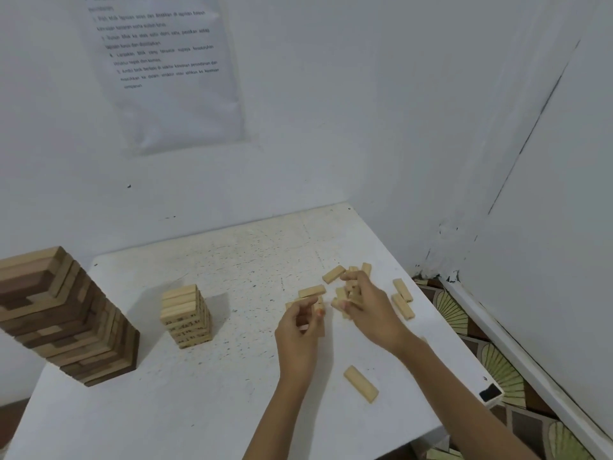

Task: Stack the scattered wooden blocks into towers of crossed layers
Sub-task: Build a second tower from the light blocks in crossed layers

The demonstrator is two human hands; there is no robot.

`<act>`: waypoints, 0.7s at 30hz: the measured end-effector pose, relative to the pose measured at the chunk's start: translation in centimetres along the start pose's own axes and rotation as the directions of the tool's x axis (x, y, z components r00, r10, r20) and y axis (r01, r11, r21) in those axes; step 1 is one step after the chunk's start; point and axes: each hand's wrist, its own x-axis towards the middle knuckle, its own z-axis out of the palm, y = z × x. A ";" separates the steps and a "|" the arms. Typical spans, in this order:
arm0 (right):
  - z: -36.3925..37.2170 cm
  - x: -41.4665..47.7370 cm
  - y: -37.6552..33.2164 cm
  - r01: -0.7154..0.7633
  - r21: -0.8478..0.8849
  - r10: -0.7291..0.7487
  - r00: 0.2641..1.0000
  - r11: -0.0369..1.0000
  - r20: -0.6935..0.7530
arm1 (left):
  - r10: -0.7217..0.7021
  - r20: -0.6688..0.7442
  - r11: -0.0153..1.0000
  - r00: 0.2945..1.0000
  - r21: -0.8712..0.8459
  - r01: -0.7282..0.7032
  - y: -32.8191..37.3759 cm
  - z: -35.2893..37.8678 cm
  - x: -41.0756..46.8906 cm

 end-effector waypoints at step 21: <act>13.6 -4.3 -5.7 -0.048 0.239 -0.022 0.960 0.970 0.279 | -0.130 -0.179 0.985 0.975 0.084 0.147 -4.6 -13.9 -3.1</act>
